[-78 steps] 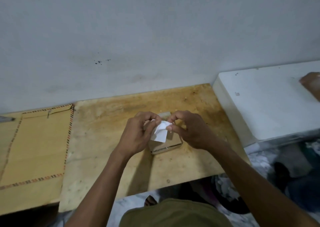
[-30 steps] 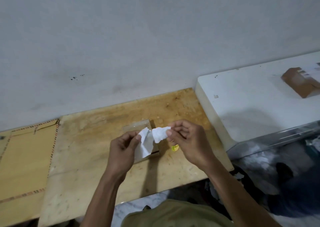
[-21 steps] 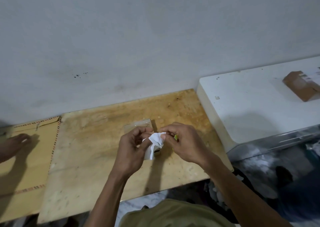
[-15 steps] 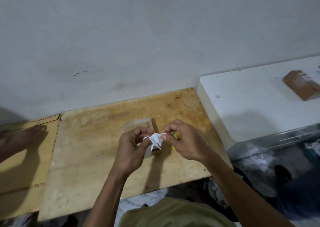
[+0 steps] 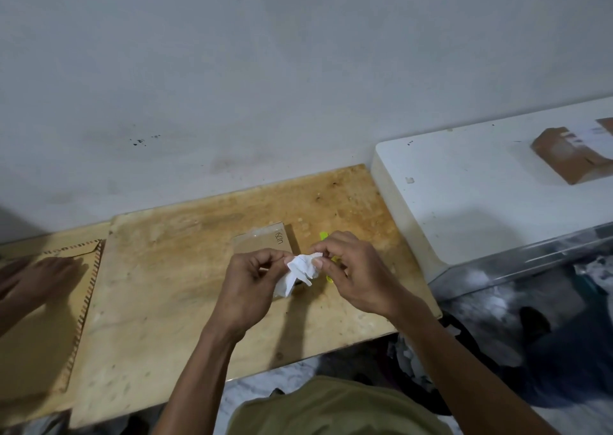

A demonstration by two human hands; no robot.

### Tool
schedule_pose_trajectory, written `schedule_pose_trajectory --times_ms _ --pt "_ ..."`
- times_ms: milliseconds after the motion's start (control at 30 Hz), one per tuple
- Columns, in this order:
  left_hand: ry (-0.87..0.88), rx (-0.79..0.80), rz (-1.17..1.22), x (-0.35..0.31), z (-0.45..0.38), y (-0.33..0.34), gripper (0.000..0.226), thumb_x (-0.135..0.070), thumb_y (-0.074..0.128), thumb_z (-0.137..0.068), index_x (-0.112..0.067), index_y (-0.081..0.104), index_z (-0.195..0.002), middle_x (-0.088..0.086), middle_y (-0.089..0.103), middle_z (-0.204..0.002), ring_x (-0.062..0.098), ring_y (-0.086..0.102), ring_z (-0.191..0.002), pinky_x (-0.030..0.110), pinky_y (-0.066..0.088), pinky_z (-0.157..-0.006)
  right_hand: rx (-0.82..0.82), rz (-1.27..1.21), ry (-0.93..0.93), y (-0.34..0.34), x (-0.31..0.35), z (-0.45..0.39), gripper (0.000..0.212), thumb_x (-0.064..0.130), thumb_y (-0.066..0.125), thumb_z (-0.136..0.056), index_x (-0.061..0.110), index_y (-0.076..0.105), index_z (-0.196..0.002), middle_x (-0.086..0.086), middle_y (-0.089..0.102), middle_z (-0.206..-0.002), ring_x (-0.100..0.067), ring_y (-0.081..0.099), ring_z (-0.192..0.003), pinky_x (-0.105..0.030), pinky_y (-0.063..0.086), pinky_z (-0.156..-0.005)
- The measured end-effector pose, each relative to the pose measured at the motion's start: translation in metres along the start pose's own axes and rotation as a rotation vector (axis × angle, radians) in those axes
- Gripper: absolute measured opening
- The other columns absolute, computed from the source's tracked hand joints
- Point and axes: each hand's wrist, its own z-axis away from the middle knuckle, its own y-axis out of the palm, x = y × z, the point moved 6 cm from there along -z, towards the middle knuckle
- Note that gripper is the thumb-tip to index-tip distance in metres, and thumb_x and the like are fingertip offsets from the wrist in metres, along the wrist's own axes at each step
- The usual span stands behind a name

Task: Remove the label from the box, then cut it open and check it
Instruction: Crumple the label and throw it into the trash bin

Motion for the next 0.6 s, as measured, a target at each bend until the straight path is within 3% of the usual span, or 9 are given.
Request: schedule_pose_trajectory --times_ms 133,300,500,600 --pt "-0.029 0.002 0.026 -0.001 0.002 0.002 0.025 -0.007 0.062 -0.095 -0.014 0.079 -0.078 -0.003 0.075 -0.073 0.003 0.057 -0.063 0.014 0.045 -0.059 -0.021 0.035 -0.022 0.002 0.002 0.003 0.007 0.024 0.064 -0.092 0.019 0.067 -0.094 0.016 0.056 -0.092 -0.005 0.052 -0.089 -0.010 0.035 -0.068" --pt "-0.042 -0.038 -0.017 0.000 0.003 0.003 0.025 -0.006 0.064 -0.093 -0.016 0.078 -0.075 -0.009 0.076 -0.078 -0.002 0.062 -0.068 0.011 0.047 -0.060 -0.104 0.147 -0.097 0.002 0.010 0.008 0.007 0.023 0.064 -0.092 0.019 0.065 -0.086 0.013 0.060 -0.085 -0.013 0.051 -0.085 -0.033 0.047 -0.068" --pt "-0.257 -0.140 0.311 0.011 0.009 0.023 0.031 -0.005 0.067 -0.089 -0.019 0.079 -0.063 0.003 0.075 -0.069 0.015 0.062 -0.068 0.025 0.050 -0.061 -0.297 0.207 -0.160 -0.001 0.024 0.023 0.011 0.009 0.062 -0.092 0.012 0.068 -0.084 0.003 0.063 -0.083 -0.019 0.055 -0.081 -0.029 0.047 -0.067" --pt "-0.419 -0.429 0.562 0.035 -0.002 -0.014 0.023 0.004 0.061 -0.086 -0.011 0.075 -0.075 0.000 0.075 -0.070 0.024 0.064 -0.079 0.024 0.054 -0.058 -0.443 0.165 -0.062 -0.021 0.011 0.046 0.009 0.011 0.061 -0.091 0.012 0.065 -0.083 0.000 0.061 -0.081 -0.016 0.057 -0.076 -0.024 0.046 -0.064"
